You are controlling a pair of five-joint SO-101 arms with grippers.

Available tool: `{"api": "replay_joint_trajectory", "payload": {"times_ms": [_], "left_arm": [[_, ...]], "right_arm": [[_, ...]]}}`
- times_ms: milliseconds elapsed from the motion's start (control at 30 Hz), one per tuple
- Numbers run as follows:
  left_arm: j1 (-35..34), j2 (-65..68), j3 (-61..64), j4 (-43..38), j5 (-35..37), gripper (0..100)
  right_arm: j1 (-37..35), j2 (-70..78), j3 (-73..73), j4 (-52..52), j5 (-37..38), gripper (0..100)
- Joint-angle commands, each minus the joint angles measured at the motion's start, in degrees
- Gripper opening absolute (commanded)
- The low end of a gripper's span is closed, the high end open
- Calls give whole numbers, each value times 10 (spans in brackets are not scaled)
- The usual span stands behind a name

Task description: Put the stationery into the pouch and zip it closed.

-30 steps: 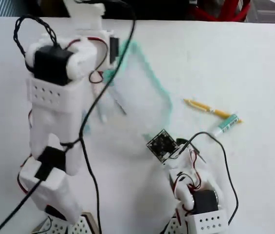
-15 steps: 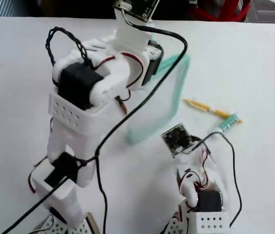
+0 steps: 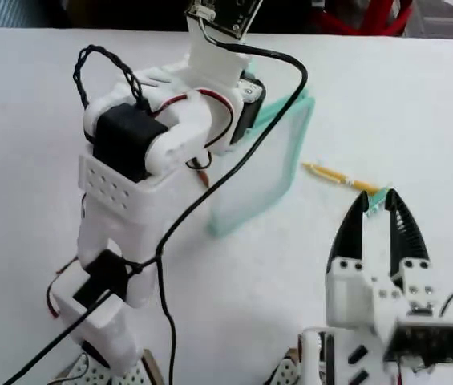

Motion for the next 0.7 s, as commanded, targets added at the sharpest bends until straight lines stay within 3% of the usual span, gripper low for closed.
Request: {"api": "replay_joint_trajectory", "payload": {"times_ms": [0,133,400,600,667], "left_arm": [[10,-10,-24,9,-2,24],[7,-11,-24,9,-2,24],[12,-11,-25,3,-3,24],[12,-11,-25,-10,-6,25],[13,-13,-33,-13,-6,26]], "right_arm": [[-84,7,-47,-37,-32,156],[-185,10,-47,-103,-112,181],[-269,139,4,-195,-119,211],[-403,197,9,-221,-119,211],[-411,225,10,-230,-119,211]]}}
